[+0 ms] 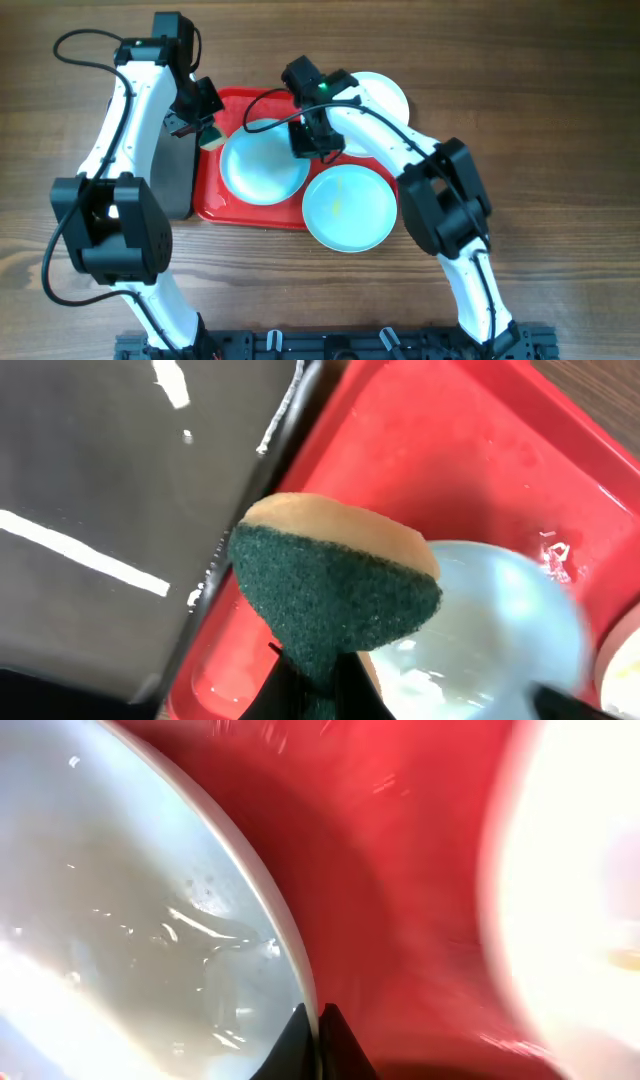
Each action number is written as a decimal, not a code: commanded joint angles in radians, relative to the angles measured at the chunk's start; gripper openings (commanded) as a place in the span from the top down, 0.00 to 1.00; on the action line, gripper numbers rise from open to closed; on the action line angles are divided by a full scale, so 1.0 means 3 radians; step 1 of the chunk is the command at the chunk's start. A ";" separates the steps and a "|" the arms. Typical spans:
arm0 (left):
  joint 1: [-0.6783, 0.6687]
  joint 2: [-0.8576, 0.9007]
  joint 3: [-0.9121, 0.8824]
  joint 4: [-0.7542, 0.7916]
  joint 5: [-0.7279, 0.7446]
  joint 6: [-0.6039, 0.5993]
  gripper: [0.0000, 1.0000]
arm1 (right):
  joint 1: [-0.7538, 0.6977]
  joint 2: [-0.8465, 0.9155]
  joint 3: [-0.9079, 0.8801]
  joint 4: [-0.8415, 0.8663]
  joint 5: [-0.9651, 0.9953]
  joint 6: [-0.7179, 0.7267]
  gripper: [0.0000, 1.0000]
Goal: Clean dirty plates on tray and stack at the side
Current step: 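Lift the cleaned plate off the red tray with the right gripper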
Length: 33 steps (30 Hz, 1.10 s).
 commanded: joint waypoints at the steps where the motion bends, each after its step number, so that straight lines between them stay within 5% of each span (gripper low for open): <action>1: 0.0197 -0.0032 0.0084 -0.0009 -0.0058 0.0067 0.96 | -0.0009 -0.0409 -0.0001 -0.0031 0.0800 -0.0015 0.96; 21: 0.0740 -0.0032 0.0084 -0.0230 -0.0058 0.0071 0.96 | 0.1137 -0.0544 -0.0001 -0.0038 0.4299 -0.0014 0.96; 33: 0.0740 -0.0032 0.0083 -0.0231 -0.0058 0.0070 0.96 | 0.1535 -0.0544 -0.0001 0.0027 0.5091 -0.0014 0.96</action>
